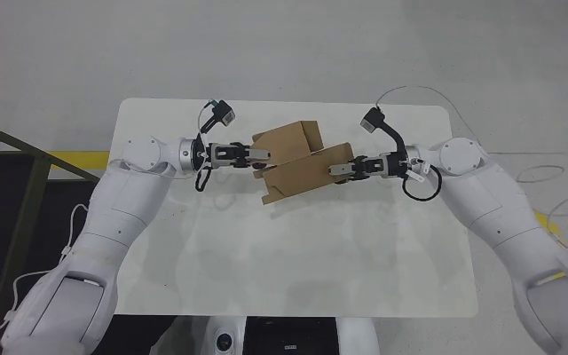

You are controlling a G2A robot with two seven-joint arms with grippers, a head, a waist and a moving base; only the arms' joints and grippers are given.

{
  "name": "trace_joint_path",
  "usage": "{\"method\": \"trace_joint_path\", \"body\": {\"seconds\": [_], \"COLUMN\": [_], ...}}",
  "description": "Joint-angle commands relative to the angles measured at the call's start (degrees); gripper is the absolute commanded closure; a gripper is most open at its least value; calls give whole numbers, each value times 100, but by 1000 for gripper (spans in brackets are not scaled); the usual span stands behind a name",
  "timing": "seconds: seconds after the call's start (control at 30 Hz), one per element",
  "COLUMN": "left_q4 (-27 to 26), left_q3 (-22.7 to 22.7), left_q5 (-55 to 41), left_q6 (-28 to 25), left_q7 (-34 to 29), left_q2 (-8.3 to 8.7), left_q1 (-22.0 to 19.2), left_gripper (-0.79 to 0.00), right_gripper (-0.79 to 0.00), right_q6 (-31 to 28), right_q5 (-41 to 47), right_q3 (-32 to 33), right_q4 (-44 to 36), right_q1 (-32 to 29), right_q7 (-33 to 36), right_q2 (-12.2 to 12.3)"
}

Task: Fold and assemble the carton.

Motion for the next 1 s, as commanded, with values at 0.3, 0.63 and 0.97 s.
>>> {"method": "trace_joint_path", "body": {"seconds": [0.3,0.63,0.97], "left_q4": [-358,-571,-780], "left_q3": [-177,-158,-41], "left_q5": [459,1020,1076], "left_q6": [-207,-414,-431], "left_q7": [99,306,323], "left_q2": [95,156,153], "left_q1": [117,208,230], "left_gripper": [0,0,0], "right_gripper": [-785,-785,-748], "right_q6": [-383,-377,-520], "right_q5": [-386,-218,0], "right_q3": [350,510,139], "right_q4": [-144,-944,-1460], "right_q1": [92,2,59], "right_q7": [-383,-376,-519], "right_q2": [218,459,423]}}
